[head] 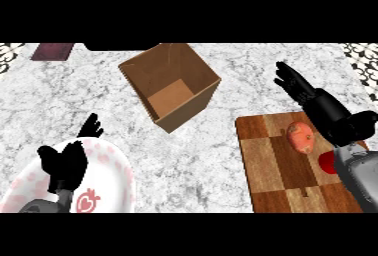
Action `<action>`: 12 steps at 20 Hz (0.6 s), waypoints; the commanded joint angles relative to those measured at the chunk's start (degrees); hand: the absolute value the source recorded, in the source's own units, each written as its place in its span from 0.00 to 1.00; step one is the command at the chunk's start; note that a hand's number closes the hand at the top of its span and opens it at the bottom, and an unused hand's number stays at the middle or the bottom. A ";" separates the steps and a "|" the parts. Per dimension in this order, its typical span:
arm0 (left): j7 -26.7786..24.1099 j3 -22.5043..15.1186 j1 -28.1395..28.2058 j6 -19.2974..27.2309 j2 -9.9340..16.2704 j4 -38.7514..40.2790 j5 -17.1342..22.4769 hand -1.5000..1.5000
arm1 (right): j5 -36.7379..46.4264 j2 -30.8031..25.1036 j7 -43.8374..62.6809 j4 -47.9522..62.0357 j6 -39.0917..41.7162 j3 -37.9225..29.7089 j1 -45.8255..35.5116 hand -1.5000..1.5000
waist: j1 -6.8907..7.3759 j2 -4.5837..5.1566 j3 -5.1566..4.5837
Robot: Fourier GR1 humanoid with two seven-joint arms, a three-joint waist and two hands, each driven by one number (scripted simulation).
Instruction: Pick the can from the cutting board and place it in the cardboard box
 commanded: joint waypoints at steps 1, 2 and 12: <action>1.92 1.23 0.15 0.45 -0.29 -2.37 -1.23 0.50 | -2.72 -3.42 -1.01 -5.31 2.94 -5.71 8.07 0.00 | 0.13 -0.56 0.11; 0.54 3.54 -2.18 -1.82 0.63 -0.11 0.48 0.50 | -5.51 -3.19 -0.48 0.76 4.02 -9.04 3.01 0.00 | 0.39 -0.41 0.10; 4.22 8.26 3.90 -2.48 5.56 -9.78 5.93 0.50 | -9.30 -9.67 -29.48 4.43 4.29 -34.74 20.00 0.00 | -1.30 -0.80 0.30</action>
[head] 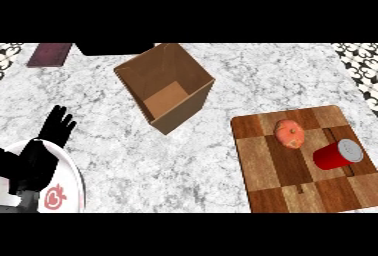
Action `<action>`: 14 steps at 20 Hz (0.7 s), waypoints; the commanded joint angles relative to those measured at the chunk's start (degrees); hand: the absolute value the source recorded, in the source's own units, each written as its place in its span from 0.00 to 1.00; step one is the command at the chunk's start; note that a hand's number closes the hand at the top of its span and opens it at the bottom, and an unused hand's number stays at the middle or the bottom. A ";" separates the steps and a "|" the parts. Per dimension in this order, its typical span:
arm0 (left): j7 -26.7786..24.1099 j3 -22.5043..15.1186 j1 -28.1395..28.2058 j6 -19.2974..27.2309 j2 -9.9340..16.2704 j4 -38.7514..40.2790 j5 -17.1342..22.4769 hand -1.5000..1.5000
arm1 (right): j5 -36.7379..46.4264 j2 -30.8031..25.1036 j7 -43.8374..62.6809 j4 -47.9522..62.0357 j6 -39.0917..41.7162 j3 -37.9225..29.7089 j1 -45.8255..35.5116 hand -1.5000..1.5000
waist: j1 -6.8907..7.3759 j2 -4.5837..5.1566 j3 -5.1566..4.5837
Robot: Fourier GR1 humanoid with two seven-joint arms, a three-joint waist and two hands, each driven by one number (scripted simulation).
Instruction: Pick the can from the cutting board and place it in the cardboard box
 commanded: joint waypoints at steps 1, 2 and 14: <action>6.30 1.91 -1.34 1.53 2.45 -6.02 1.74 0.50 | 0.26 0.02 -15.35 -1.22 4.52 -6.72 7.99 0.00 | 0.44 0.08 0.03; 5.05 1.23 -0.08 0.23 1.64 -4.99 1.25 0.50 | -1.39 -1.81 -13.43 -5.49 6.55 -8.37 10.49 0.00 | 0.53 0.17 -0.15; 6.88 4.13 -1.75 -2.66 3.34 -4.55 3.17 0.50 | 23.28 -23.01 1.89 -14.84 10.23 -3.72 19.35 0.00 | 1.53 0.63 -0.37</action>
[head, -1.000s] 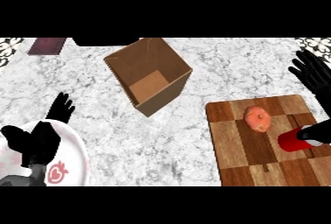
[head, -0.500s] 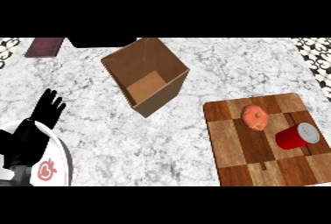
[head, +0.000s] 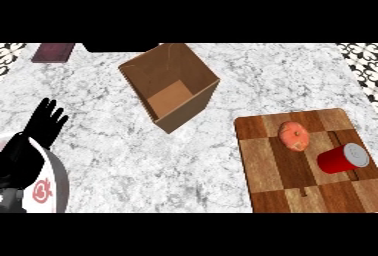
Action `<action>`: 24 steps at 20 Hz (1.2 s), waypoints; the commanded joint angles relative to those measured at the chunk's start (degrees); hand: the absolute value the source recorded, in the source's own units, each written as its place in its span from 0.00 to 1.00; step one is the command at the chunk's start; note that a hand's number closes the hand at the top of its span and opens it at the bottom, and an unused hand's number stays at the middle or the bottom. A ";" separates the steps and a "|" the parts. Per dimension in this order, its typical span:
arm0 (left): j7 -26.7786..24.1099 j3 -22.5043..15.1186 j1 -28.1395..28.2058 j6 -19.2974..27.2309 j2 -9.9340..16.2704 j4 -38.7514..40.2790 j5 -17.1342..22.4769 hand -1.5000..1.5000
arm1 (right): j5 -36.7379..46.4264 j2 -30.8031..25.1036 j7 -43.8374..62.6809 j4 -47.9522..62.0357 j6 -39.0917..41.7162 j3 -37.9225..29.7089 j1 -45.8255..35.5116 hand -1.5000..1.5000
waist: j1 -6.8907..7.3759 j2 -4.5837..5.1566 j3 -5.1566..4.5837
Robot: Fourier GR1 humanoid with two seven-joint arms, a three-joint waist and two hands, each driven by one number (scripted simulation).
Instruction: Pick the can from the cutting board and place it in the cardboard box
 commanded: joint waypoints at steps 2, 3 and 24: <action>4.29 0.99 -2.64 0.40 1.85 -1.82 0.42 0.50 | 7.20 -6.36 13.64 -8.40 0.86 4.03 0.92 0.00 | 0.84 0.14 -0.02; 2.35 1.14 -1.25 -0.18 0.79 -1.25 0.47 0.50 | 8.63 -6.56 14.64 -9.27 1.88 4.97 2.58 0.00 | 0.70 0.11 -0.01; 6.25 4.08 -1.90 -2.90 -5.10 -2.60 -6.00 0.50 | 11.98 3.52 39.80 -7.05 21.55 14.14 -14.55 0.00 | 1.12 0.22 0.13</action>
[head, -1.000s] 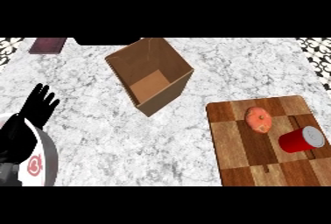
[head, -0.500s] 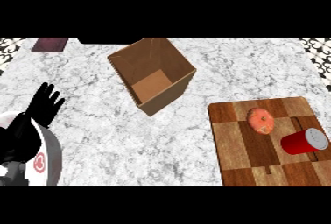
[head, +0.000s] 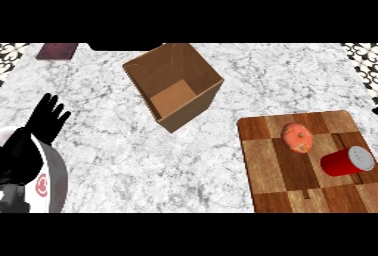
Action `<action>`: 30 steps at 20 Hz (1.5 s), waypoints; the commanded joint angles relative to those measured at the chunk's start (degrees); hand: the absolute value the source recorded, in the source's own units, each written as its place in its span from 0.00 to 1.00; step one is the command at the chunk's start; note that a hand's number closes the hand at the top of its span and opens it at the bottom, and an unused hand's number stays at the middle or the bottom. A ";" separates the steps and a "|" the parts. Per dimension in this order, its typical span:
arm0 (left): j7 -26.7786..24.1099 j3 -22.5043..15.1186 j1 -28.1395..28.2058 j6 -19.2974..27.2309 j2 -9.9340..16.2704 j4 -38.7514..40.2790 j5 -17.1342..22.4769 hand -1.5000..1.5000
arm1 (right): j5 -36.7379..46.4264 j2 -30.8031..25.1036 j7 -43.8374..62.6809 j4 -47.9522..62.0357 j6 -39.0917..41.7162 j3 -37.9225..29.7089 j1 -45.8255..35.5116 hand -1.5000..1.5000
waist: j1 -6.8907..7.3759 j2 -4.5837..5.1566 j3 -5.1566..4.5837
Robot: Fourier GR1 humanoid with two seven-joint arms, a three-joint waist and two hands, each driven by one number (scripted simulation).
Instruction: Pick the can from the cutting board and place it in the cardboard box
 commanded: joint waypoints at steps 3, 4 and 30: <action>1.53 3.14 0.75 -1.90 -1.10 -1.33 -1.03 0.50 | 7.58 3.99 -5.01 3.41 3.54 -1.09 0.72 0.00 | -0.21 -0.04 0.03; 3.02 1.99 3.08 -0.73 -1.45 -5.77 -2.00 0.50 | 9.01 4.36 -8.05 5.08 3.22 -1.50 0.92 0.00 | -0.08 -0.06 0.04; 4.58 8.72 -1.42 -8.64 -8.00 0.17 -7.10 0.50 | 28.47 20.15 -4.22 4.54 7.67 -0.05 -6.30 0.00 | -0.13 0.01 0.01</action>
